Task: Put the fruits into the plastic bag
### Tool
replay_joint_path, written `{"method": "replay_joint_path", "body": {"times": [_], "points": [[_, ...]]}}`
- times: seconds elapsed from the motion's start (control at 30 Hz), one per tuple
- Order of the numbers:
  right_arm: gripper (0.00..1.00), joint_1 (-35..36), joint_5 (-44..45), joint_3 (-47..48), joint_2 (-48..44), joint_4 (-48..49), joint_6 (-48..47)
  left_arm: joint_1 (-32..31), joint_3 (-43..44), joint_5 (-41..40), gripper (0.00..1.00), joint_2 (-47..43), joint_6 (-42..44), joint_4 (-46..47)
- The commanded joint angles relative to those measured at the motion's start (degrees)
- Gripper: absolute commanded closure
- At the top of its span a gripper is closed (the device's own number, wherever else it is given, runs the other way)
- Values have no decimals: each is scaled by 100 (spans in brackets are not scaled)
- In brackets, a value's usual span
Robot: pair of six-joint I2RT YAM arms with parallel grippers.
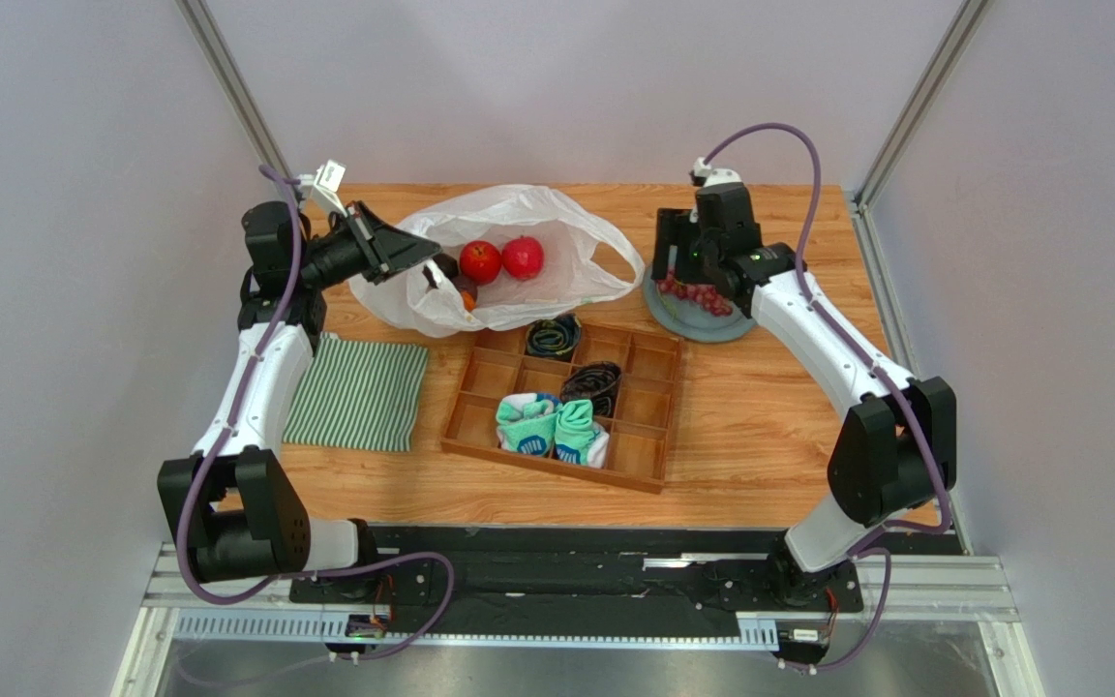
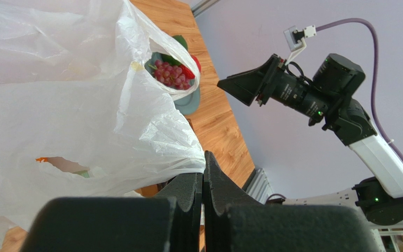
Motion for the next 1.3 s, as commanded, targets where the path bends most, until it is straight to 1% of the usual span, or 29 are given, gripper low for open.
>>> {"method": "replay_joint_path", "body": {"times": [0.0,0.13,0.27,0.4,0.53,0.6,0.63,0.73,1.0,1.27], "points": [[20,-488,-131,-115,-218,-189,-95,38,14,33,100,-189,112,101],[20,-971,-298,-194,-26,-207,-112,47,5,42,100,-172,104,109],[18,-1288,-421,-150,273,-268,-130,47,14,51,100,-180,104,118],[16,-1578,-456,17,607,-312,-130,38,5,51,100,-172,104,118],[13,-1842,-492,437,1116,-444,-226,55,22,60,100,-180,104,110],[11,-1895,-448,614,1328,-557,-288,47,14,60,100,-171,112,101],[8,-1930,-448,754,1503,-576,-332,55,14,60,100,-171,121,101],[6,-1957,-491,896,1732,-541,-428,47,23,60,100,-171,121,92],[6,-2000,-413,1405,2382,-392,-622,47,31,60,100,-136,156,48],[9,-2036,-342,1950,2901,-391,-763,47,58,42,100,-119,183,13]]}}
